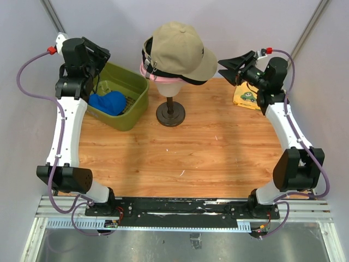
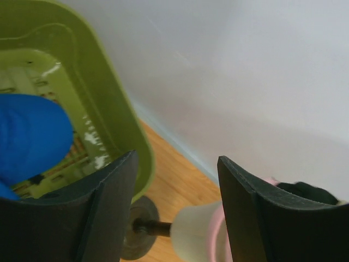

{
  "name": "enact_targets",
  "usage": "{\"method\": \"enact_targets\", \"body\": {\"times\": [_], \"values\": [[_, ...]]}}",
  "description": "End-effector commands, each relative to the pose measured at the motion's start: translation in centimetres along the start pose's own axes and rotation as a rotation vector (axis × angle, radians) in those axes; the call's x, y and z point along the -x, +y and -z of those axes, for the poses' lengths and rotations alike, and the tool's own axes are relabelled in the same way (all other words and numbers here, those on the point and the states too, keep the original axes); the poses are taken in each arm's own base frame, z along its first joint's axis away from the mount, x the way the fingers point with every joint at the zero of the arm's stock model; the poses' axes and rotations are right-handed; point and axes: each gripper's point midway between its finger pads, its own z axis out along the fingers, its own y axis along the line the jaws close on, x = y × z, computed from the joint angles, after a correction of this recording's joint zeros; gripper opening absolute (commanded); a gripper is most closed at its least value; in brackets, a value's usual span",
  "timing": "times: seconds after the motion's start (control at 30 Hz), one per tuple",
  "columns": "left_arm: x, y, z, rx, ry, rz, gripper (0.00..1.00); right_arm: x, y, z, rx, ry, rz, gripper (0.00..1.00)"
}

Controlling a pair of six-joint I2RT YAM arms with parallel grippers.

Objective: Stack the hats
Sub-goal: Move the bin to the center of the board.

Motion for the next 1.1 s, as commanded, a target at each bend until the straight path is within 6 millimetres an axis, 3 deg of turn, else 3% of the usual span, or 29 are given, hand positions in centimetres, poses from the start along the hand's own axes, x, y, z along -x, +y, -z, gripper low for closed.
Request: {"method": "enact_targets", "body": {"times": [0.0,0.23,0.5,0.8,1.07], "values": [[0.3,4.8,-0.5,0.207,-0.022,-0.096,0.66,-0.2,0.9,1.4,0.007,-0.032,0.081,0.56],[-0.9,12.1,-1.5,0.457,0.033,-0.154,0.75,-0.6,0.9,2.9,-0.022,-0.091,0.143,0.56],[-3.0,18.3,-2.8,0.667,0.103,-0.255,0.77,-1.4,0.2,4.1,-0.026,-0.118,0.151,0.56],[-5.2,23.8,-3.0,0.849,0.178,-0.414,0.82,-2.7,-1.2,4.8,-0.038,-0.097,0.138,0.56],[-5.6,25.5,-3.2,0.900,0.186,-0.483,0.85,-2.9,-1.6,4.8,-0.042,-0.088,0.135,0.56]]}}
